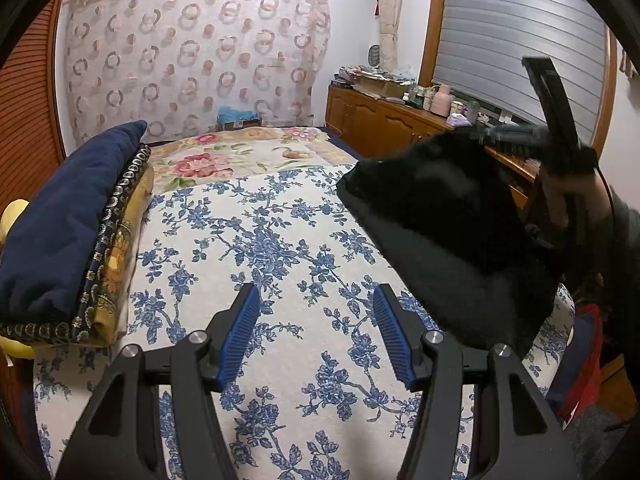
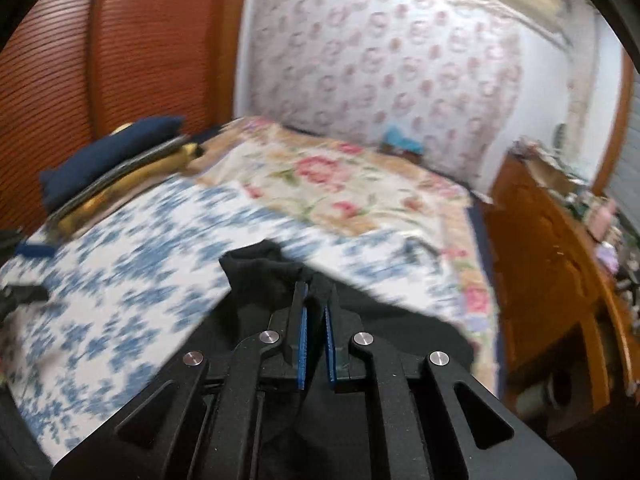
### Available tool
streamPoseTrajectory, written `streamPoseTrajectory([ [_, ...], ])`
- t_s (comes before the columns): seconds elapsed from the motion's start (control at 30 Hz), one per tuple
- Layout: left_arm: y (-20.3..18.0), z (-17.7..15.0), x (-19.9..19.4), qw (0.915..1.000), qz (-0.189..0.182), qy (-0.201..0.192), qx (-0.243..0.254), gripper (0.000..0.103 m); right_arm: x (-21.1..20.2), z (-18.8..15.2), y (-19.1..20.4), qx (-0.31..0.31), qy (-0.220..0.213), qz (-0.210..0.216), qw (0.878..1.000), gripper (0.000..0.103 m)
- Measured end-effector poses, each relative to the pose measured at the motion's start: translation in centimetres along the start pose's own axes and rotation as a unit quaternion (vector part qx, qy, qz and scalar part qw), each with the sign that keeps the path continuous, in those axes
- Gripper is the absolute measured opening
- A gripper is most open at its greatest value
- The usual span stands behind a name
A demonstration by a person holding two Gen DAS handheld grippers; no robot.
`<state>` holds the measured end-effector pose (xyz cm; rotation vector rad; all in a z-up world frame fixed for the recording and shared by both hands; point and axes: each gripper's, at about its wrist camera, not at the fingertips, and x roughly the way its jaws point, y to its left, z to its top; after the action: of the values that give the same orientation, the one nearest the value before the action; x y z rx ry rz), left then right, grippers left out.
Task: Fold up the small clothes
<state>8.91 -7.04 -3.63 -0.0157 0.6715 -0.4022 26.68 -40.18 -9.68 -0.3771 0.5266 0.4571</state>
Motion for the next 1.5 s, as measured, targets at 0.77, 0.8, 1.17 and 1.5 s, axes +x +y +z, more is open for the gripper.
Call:
streamPoseTrajectory([
  [0.77,-3.3,-0.1,2.2,0.9991,-0.027,0.023,0.025,0.058,-1.8,-4.9,-8.1,0.059,0.042,-0.103,0.992,0.049],
  [0.8,-3.6,-0.2,2.3,0.9989,-0.029,0.024,0.028,0.058,-2.4,-5.7,-7.6,0.058,0.042,-0.097,0.993,0.049],
  [1.17,-6.9,-0.7,3.8,0.9964,-0.051,0.044,0.052,0.058,-5.9,-12.7,-4.3,0.088,0.058,-0.044,0.993,0.049],
  [1.5,-9.0,-1.7,4.7,0.9936,-0.07,0.062,0.064,0.058,-7.4,-16.0,-2.7,0.092,0.076,-0.043,0.992,0.049],
])
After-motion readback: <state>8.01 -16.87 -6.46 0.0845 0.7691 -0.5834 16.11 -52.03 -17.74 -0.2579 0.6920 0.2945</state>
